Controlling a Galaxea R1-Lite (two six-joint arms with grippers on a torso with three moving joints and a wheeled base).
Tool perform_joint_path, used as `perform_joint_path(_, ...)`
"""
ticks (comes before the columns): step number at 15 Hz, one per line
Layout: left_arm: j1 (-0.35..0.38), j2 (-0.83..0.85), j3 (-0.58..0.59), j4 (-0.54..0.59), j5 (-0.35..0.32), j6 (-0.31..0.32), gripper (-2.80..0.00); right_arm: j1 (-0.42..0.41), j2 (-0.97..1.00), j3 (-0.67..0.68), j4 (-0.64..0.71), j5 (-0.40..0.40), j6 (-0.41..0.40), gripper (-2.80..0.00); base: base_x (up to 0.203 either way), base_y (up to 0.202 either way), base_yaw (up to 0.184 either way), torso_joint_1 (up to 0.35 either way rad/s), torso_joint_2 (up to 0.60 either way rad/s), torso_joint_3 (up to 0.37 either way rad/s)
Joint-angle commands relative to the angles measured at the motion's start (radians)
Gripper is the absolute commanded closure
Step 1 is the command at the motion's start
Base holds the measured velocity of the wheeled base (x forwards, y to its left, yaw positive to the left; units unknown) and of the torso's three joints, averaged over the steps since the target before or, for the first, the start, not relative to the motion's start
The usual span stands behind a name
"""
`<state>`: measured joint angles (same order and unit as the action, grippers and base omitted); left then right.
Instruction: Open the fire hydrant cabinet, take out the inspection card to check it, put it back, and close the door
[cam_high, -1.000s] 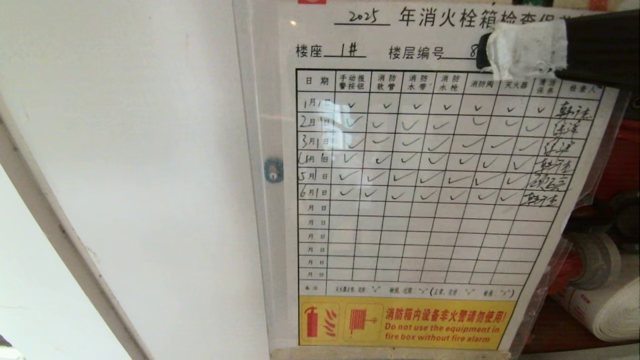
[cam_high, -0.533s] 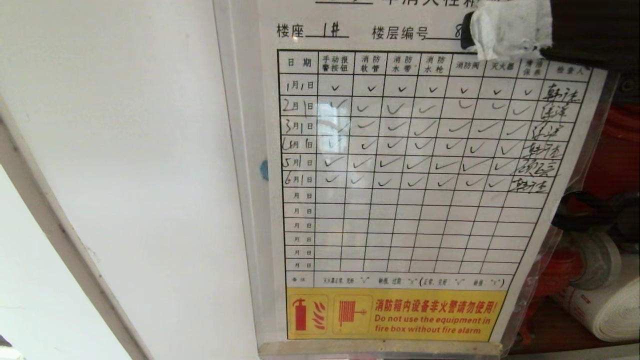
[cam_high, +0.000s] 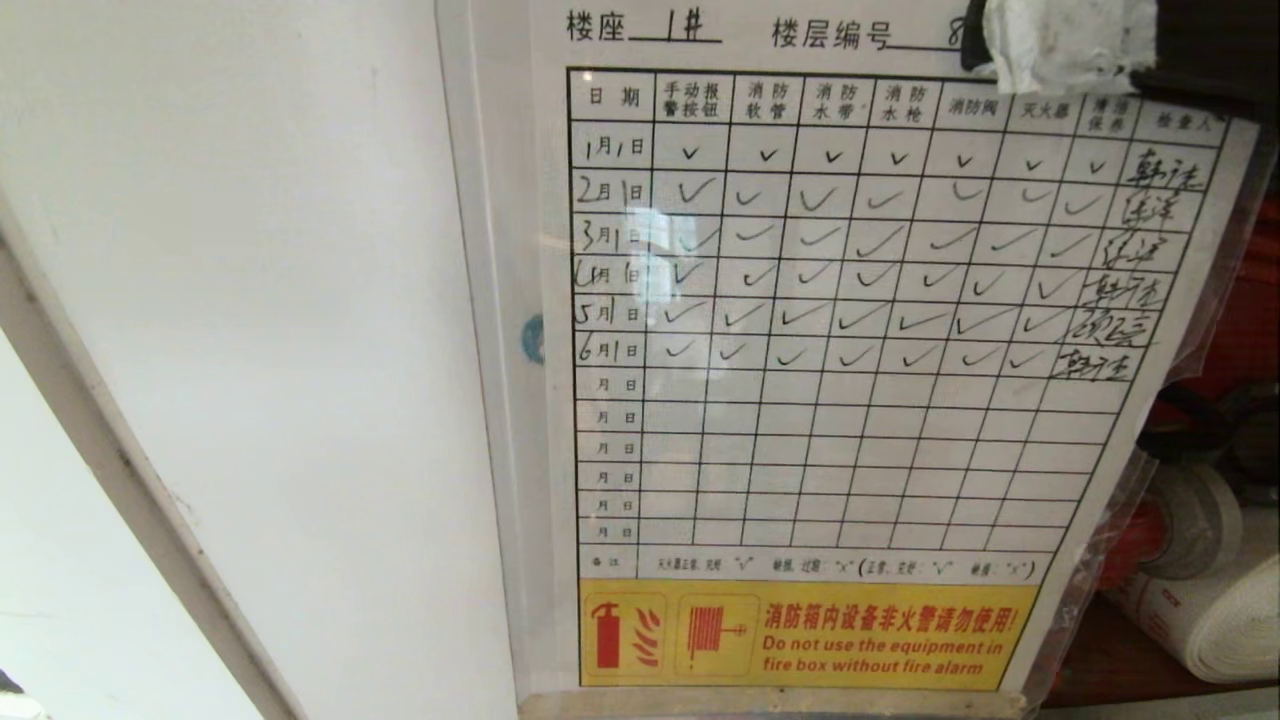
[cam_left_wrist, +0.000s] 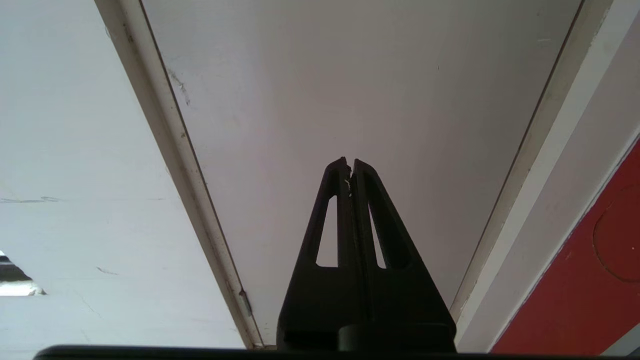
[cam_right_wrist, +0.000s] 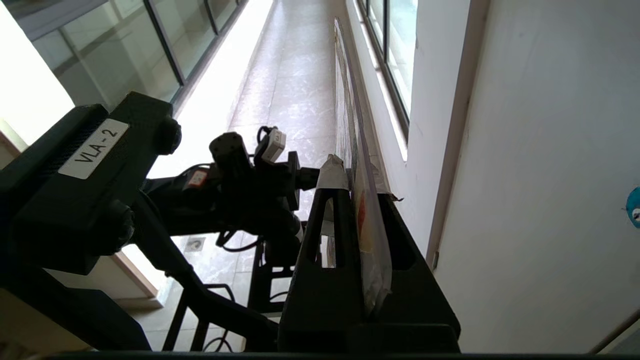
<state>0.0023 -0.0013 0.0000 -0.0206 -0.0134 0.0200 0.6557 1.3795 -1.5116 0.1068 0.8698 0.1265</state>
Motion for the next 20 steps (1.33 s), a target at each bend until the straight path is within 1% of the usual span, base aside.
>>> perform_joint_path(1,0.001,0.000,0.006,-0.001,0.000,0.000,0.00,-0.001,-0.017,-0.009,-0.001,0.006,0.004,0.00,0.000,0.000,0.000,0.000,0.00,0.000)
perform_joint_path(4,0.001,0.000,0.008,-0.001,0.000,0.000,0.00,0.002,-0.019,-0.012,0.001,0.006,0.030,0.00,0.000,0.000,0.000,0.000,0.00,0.000)
perform_joint_path(5,0.001,0.000,0.008,-0.001,0.000,0.000,0.00,0.010,-0.014,-0.012,0.001,0.007,0.033,0.00,0.000,0.000,0.000,0.000,0.00,0.000)
perform_joint_path(7,0.001,0.000,0.008,-0.001,0.000,0.000,0.00,0.019,-0.005,-0.013,-0.005,0.010,0.068,0.00,0.000,0.000,0.000,0.000,0.00,0.000)
perform_joint_path(8,0.001,0.000,0.008,-0.001,0.000,0.000,0.00,0.036,0.002,-0.013,-0.005,0.009,0.075,0.00,0.000,0.000,0.000,0.000,0.00,0.000)
perform_joint_path(14,0.001,0.000,0.008,0.000,0.000,0.000,0.00,0.042,0.018,-0.012,-0.009,0.008,0.099,0.00,0.000,0.000,0.000,0.000,0.00,0.000)
perform_joint_path(18,0.001,0.000,0.008,-0.001,0.000,0.001,0.00,0.042,0.023,-0.007,-0.006,0.008,0.100,0.00,0.000,0.000,0.000,0.000,0.00,0.000)
perform_joint_path(20,0.001,0.000,0.008,0.000,0.000,0.000,0.00,0.042,0.026,-0.006,-0.006,0.008,0.115,0.00,0.000,0.000,0.000,0.000,0.00,0.000)
